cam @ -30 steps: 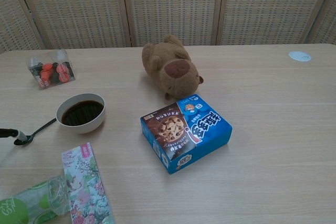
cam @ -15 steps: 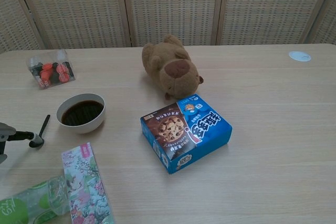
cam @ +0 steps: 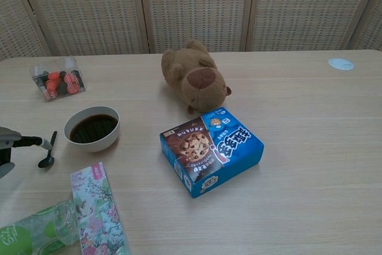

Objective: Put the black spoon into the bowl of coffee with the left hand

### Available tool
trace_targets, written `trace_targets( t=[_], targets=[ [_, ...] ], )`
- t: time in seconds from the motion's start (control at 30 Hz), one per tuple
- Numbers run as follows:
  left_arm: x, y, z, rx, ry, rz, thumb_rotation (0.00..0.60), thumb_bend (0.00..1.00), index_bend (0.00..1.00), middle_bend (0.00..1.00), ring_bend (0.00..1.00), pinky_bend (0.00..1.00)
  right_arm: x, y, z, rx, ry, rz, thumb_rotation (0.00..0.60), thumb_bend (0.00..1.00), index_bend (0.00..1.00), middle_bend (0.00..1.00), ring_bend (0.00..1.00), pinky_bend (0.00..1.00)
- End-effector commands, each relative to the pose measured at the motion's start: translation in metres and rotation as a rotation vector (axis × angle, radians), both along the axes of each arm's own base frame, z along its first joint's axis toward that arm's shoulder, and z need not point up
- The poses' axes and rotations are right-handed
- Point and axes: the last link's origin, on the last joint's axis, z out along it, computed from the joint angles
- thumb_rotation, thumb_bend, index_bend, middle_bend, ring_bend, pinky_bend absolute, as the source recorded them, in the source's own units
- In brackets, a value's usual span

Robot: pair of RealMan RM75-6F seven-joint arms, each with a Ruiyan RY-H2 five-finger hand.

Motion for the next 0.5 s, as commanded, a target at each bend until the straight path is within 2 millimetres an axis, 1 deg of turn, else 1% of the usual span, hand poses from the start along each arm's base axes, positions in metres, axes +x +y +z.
trace_targets(
  t=[0.03, 0.37, 0.5],
  targets=[
    [-0.003, 0.004, -0.002, 0.007, -0.009, 0.018, 0.6, 0.69, 0.07, 0.88, 0.76, 0.69, 0.0, 0.0, 0.0, 0.0, 0.001, -0.002, 0.6, 0.26, 0.21, 0.12, 0.0, 0.13],
    [-0.003, 0.021, -0.007, 0.02, -0.013, 0.025, 0.6, 0.69, 0.07, 0.88, 0.76, 0.69, 0.0, 0.002, 0.001, -0.002, 0.006, -0.011, 0.6, 0.26, 0.21, 0.12, 0.0, 0.13],
    [-0.002, 0.024, -0.009, 0.016, -0.012, 0.022, 0.6, 0.69, 0.07, 0.88, 0.76, 0.69, 0.001, 0.003, 0.001, -0.002, 0.007, -0.013, 0.6, 0.26, 0.21, 0.12, 0.0, 0.13]
  ],
)
